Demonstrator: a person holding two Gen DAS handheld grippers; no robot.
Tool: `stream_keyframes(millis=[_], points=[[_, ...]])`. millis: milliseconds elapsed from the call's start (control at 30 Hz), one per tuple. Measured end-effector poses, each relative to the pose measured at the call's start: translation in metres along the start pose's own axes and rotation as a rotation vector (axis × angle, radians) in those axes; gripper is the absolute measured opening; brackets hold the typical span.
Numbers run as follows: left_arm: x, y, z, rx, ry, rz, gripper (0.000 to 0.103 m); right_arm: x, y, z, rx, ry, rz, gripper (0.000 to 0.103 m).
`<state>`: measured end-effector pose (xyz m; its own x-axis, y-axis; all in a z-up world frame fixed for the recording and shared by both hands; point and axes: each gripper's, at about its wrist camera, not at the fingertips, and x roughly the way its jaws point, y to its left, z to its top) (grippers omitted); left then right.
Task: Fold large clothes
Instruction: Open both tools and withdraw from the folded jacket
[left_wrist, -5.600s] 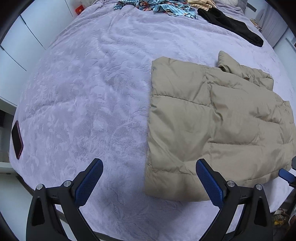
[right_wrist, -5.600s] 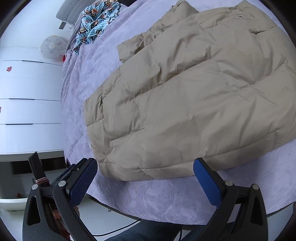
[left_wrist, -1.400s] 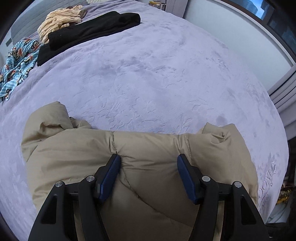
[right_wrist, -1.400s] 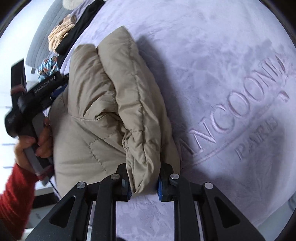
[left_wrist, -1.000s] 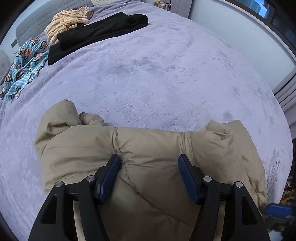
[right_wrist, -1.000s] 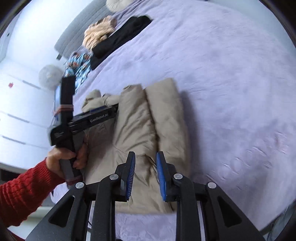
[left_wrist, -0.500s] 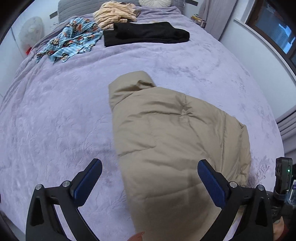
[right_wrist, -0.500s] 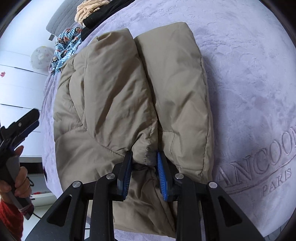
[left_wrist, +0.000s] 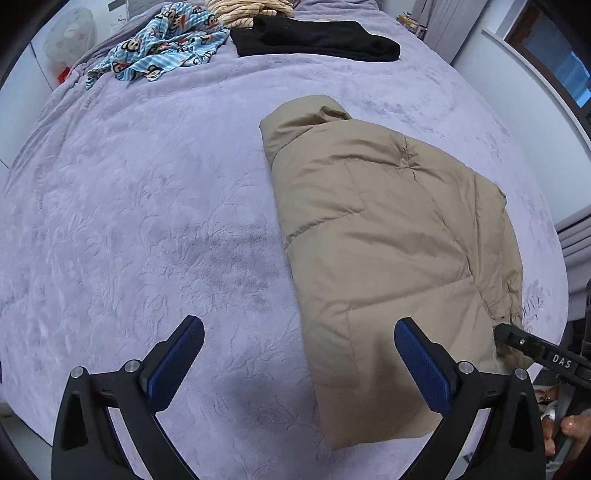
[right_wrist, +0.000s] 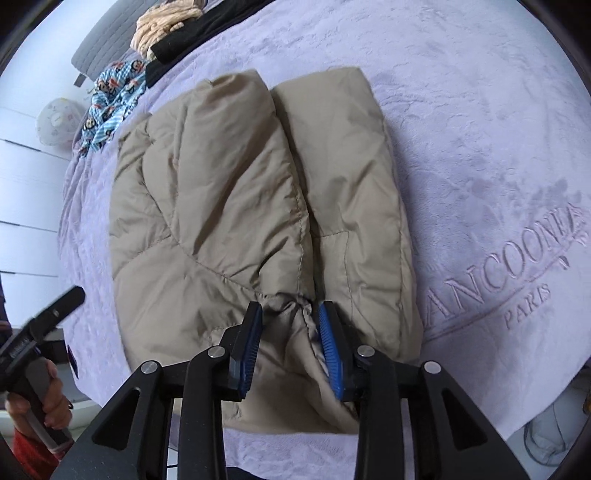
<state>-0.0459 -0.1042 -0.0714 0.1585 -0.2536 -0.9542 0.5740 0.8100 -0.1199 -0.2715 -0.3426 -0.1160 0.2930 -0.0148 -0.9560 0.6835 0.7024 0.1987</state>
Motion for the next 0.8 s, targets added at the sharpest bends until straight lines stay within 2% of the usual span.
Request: stream_keyframes(millis=[100,367,533,600,800], points=[[0.001,0.006,-0.005,0.011,0.007,-0.012,0.103,-0.013,0.009,-0.01,0.013,-0.04,-0.009,0.059],[-0.002,0.016,-0.012,0.018,0.012,-0.005,0.103,-0.031,0.022,-0.021,0.034,-0.092,-0.006,0.08],[0.002,0.014,-0.01,-0.004,0.023,-0.001,0.103,-0.042,0.02,-0.005,0.014,-0.099,0.014,0.081],[0.006,0.009,-0.009,-0.01,0.03,0.022,0.103,-0.046,0.016,0.006,-0.001,-0.1,0.032,0.085],[0.014,0.0,-0.002,-0.075,0.048,0.042,0.103,-0.04,-0.007,0.039,-0.03,-0.03,0.064,0.088]])
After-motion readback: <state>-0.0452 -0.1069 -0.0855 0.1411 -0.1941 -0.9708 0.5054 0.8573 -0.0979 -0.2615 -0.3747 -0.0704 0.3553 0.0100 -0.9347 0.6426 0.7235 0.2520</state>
